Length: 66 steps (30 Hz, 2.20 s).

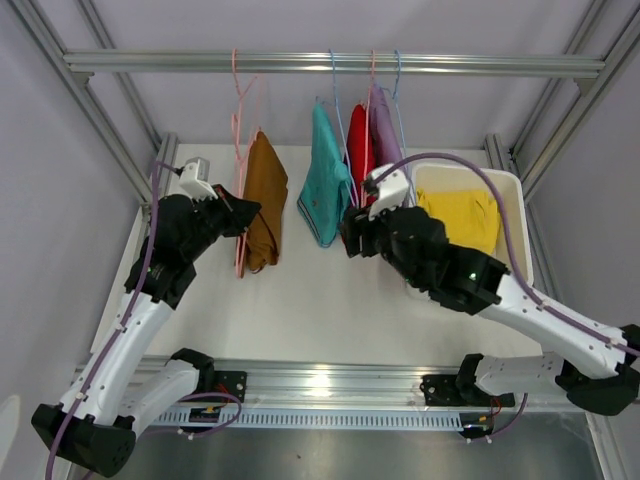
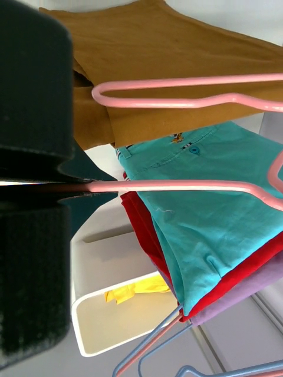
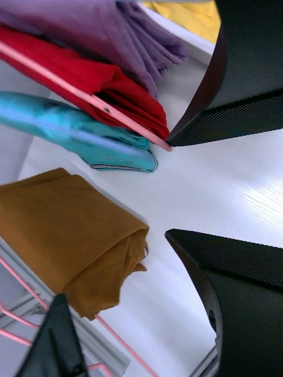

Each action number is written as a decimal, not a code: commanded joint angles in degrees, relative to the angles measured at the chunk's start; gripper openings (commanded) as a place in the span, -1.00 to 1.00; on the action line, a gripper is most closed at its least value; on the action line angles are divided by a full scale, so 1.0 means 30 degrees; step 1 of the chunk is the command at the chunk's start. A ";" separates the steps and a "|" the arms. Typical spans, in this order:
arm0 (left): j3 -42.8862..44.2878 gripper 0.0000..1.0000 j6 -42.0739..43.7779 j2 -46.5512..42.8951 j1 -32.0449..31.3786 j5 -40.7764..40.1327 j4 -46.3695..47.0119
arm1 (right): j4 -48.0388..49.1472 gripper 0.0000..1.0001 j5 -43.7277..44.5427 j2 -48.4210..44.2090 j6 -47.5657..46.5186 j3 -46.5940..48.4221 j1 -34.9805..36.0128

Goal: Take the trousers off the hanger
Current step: Pick up the hanger from the clothesline, then remove the trousers from the hanger.

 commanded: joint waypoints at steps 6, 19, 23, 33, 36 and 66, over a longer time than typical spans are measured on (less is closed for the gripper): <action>0.0018 -0.99 0.1039 -0.0354 -0.0086 -0.0032 0.1523 | 0.3074 0.29 0.2897 0.2070 -0.1687 -0.1076 0.3380; 0.0808 -0.99 0.2092 -0.0062 -0.0086 -0.0822 0.0090 | 1.0309 0.54 0.3007 0.5496 -0.4640 -0.3245 0.4409; 0.1161 -0.99 0.2327 0.0261 -0.0057 -0.0706 -0.0176 | 1.1807 0.57 0.2838 0.7371 -0.5261 -0.2632 0.4350; 0.1191 -0.99 0.2591 0.0378 -0.0028 -0.0647 -0.0205 | 1.2715 0.58 0.1926 1.0684 -0.5378 -0.0169 0.4174; 0.1220 -0.99 0.2533 0.0466 -0.0028 -0.0471 -0.0235 | 1.3067 0.58 0.1780 1.1095 -0.5378 0.0327 0.3823; 0.1278 -0.99 0.2357 0.0495 0.0148 0.0320 -0.0147 | 2.1093 0.58 0.6700 1.4872 -0.9801 0.0037 0.2563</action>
